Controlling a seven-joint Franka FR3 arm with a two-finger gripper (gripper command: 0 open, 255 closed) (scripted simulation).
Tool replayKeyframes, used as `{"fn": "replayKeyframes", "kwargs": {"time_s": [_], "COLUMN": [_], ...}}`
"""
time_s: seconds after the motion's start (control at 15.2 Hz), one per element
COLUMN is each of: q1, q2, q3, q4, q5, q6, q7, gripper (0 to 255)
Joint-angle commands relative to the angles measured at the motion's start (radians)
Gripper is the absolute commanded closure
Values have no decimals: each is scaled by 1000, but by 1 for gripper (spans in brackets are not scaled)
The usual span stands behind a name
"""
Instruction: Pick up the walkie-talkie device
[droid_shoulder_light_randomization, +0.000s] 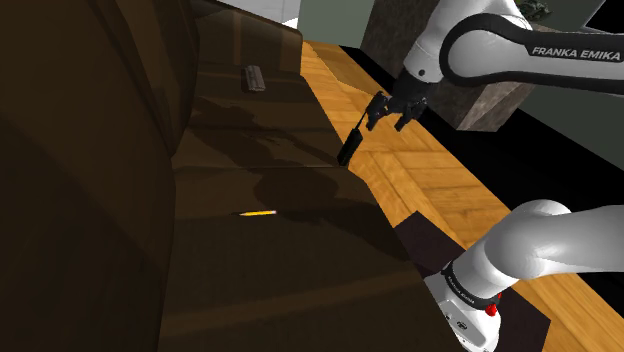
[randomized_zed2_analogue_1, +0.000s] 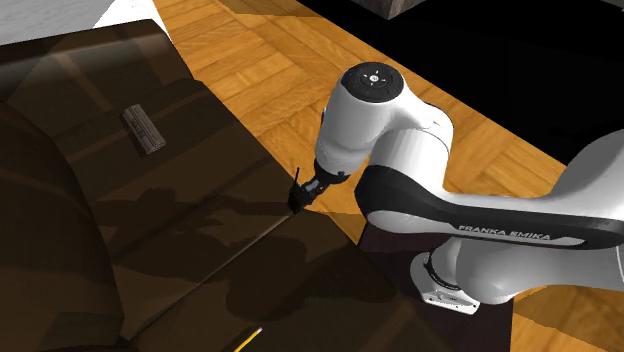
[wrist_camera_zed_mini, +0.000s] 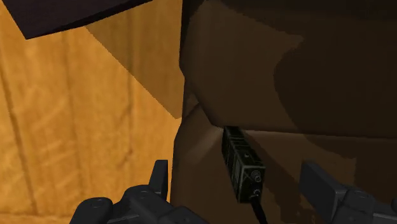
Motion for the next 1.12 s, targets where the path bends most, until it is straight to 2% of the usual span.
{"fn": "replayKeyframes", "kwargs": {"time_s": [0.0,0.13,0.73,0.79,1.06], "q1": [-34,-69,-66,-66,-66], "q2": [36,79,104,104,104], "q3": [55,104,122,122,121], "q4": [-5,6,-79,-78,-78], "q5": [32,49,57,57,57], "q6": [87,156,265,264,263], "q7": [161,289,294,293,293], "gripper": [0,0,0,255,255]}}
